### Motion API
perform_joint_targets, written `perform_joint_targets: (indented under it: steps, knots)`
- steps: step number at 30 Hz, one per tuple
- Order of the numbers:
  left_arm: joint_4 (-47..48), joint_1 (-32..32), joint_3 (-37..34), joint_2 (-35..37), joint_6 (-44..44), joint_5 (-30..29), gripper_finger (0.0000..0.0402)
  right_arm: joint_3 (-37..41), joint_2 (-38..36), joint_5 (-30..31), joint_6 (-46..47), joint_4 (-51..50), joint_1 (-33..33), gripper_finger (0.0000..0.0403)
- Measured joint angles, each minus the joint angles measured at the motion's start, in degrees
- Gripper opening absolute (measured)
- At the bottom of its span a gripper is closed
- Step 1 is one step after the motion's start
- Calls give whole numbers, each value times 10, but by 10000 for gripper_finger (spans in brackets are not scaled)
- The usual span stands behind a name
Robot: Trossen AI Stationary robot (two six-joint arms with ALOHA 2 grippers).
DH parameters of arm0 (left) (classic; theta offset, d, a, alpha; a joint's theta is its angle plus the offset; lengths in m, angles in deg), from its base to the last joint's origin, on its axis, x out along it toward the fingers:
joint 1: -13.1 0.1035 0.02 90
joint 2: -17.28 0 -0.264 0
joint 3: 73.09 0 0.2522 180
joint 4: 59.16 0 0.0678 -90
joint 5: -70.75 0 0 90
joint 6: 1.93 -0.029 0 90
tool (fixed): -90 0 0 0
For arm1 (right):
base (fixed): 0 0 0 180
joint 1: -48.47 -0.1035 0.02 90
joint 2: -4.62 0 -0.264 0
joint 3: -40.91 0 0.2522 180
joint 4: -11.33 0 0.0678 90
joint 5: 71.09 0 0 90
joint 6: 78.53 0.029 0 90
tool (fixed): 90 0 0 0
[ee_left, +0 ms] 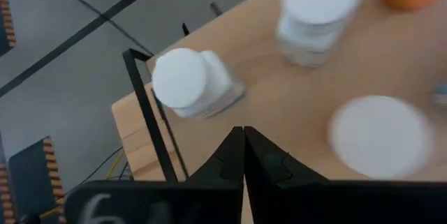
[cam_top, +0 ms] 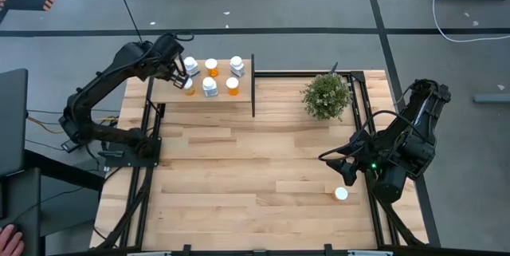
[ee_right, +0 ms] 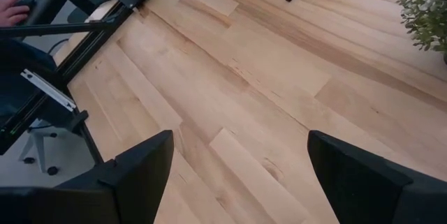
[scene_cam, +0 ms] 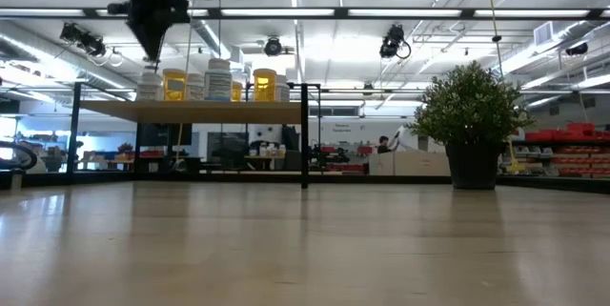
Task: Pick and place medicine bottles onto shelf by color
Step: Put the orange pill bottle on the shelf
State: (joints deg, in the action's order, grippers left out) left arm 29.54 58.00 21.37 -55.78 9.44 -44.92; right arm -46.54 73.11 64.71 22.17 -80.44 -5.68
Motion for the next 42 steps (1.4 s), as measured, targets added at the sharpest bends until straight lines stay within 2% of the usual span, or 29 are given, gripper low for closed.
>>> perform_joint_targets:
  steps: [6,8,12,17,20,26,30,32,37,42]
  knots:
    - [-9,-101,49,0,72,60,9,0,0,0,0,8,0,337]
    - [-42,-155,48,0,99,82,9,0,0,-6,0,12,0,337]
    - [-150,-279,17,0,166,89,3,0,0,-28,2,26,0,337]
    - [-352,-409,-45,-4,198,88,11,0,3,-138,0,17,0,337]
    - [-420,-457,-65,-16,195,72,10,0,20,-204,-1,2,0,337]
    - [-469,-509,-71,-37,218,64,6,0,90,-302,-21,-10,6,337]
    - [-488,-532,-71,-37,240,51,25,9,145,-383,-4,-16,27,337]
    - [-489,-540,-71,-37,251,40,39,30,157,-411,-9,12,37,337]
    - [-491,-548,-71,-32,256,40,102,102,139,-432,-13,131,58,337]
    - [-483,-549,-71,-33,267,65,192,147,111,-433,18,149,61,337]
